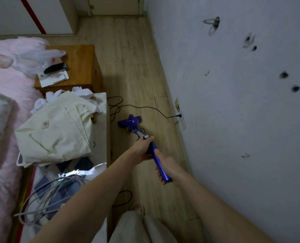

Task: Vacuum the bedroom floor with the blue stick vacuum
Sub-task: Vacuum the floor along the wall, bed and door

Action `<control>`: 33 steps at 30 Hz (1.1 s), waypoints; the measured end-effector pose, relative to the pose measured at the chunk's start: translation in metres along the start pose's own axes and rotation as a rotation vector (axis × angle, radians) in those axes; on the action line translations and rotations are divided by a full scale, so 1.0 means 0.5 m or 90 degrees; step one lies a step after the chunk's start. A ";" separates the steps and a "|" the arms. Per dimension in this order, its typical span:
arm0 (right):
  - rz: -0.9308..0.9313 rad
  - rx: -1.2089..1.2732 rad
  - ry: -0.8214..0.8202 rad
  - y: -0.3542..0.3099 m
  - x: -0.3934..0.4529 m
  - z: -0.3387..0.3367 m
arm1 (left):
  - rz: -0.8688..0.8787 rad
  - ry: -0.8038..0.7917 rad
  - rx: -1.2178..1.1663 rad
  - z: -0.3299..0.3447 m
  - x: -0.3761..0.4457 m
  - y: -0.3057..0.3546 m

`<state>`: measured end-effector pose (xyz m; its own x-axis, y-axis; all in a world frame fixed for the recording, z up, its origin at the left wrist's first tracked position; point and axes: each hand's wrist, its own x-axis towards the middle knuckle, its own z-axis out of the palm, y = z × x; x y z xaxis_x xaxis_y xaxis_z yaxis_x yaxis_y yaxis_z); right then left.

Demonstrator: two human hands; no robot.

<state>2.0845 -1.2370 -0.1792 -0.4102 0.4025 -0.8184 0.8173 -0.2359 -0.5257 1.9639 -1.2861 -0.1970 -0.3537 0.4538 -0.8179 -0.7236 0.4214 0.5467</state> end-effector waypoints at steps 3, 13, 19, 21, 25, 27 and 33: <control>0.005 -0.006 -0.008 0.028 -0.037 -0.016 | -0.014 0.004 -0.007 0.025 -0.032 -0.028; -0.006 -0.039 0.014 0.132 -0.223 -0.078 | -0.003 0.034 -0.042 0.127 -0.176 -0.162; -0.002 0.001 0.023 0.197 -0.333 -0.099 | -0.004 0.006 -0.022 0.173 -0.261 -0.237; 0.008 0.036 0.016 0.215 -0.356 -0.094 | 0.000 -0.008 0.022 0.172 -0.281 -0.256; 0.007 0.114 0.010 0.246 -0.386 -0.045 | -0.017 -0.059 0.052 0.136 -0.315 -0.278; 0.004 0.158 0.009 0.260 -0.397 -0.008 | -0.027 -0.088 0.064 0.109 -0.326 -0.286; -0.010 0.288 0.014 0.255 -0.384 0.105 | -0.037 -0.094 0.123 0.038 -0.340 -0.272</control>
<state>2.2461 -1.3906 -0.1014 -0.4089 0.4271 -0.8065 0.5494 -0.5905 -0.5912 2.1339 -1.4056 -0.1290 -0.2135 0.5286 -0.8216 -0.6080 0.5864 0.5353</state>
